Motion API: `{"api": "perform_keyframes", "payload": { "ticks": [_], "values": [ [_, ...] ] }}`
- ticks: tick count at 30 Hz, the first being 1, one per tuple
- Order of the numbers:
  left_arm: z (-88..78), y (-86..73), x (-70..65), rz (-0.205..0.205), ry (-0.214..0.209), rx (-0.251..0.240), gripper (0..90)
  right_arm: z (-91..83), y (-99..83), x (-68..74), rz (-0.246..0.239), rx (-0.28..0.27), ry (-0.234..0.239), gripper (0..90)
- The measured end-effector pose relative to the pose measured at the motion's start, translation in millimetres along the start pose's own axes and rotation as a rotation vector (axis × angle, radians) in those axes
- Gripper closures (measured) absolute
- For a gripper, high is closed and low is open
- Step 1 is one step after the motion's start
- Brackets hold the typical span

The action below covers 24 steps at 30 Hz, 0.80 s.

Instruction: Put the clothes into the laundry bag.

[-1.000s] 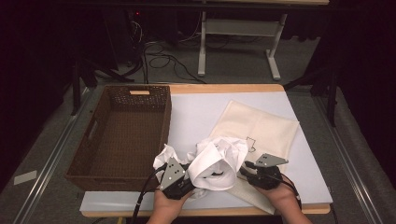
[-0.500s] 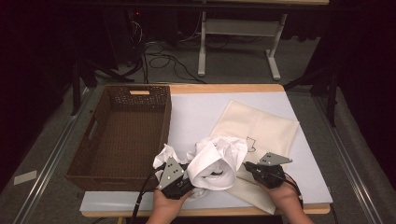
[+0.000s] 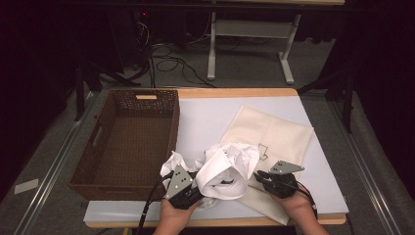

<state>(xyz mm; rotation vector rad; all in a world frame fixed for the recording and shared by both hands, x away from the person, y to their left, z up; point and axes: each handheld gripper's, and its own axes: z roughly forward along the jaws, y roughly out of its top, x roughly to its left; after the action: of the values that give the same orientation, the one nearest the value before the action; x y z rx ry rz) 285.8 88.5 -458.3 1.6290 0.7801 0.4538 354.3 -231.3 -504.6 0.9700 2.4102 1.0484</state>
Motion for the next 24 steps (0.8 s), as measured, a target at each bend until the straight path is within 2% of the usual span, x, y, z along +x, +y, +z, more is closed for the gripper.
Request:
{"api": "perform_keyframes", "payload": {
  "ticks": [3, 8, 9, 14, 18, 21, 24],
  "values": [
    [-0.4, 0.3, 0.4, -0.001, 0.002, -0.003, 70.4, -2.1, 0.9, -0.7, 0.006, -0.013, -0.004, 87.1],
    [-2.0, 2.3, 0.2, 0.001, 0.001, -0.010, 70.4, -6.5, 4.4, -2.2, 0.005, -0.040, -0.006, 89.1],
    [-3.2, 3.7, -0.6, -0.001, -0.006, -0.012, 70.5, -7.6, 5.8, -2.6, -0.008, -0.053, -0.009, 89.3],
    [-7.9, 8.6, -12.9, 0.049, -0.037, -0.019, 70.5, -10.0, 15.3, -8.0, 0.010, -0.097, 0.002, 89.4],
    [-5.2, 2.3, -14.6, 0.053, -0.035, 0.026, 70.5, -14.0, 21.7, -13.3, 0.047, -0.140, -0.001, 89.4],
    [-2.6, -4.5, -12.4, 0.026, -0.033, 0.056, 70.5, -20.2, 25.4, -18.5, 0.072, -0.185, -0.015, 89.4],
    [1.8, -10.7, -13.0, 0.018, -0.036, 0.094, 70.5, -26.9, 28.2, -22.8, 0.091, -0.226, -0.026, 89.4]
  ]
}}
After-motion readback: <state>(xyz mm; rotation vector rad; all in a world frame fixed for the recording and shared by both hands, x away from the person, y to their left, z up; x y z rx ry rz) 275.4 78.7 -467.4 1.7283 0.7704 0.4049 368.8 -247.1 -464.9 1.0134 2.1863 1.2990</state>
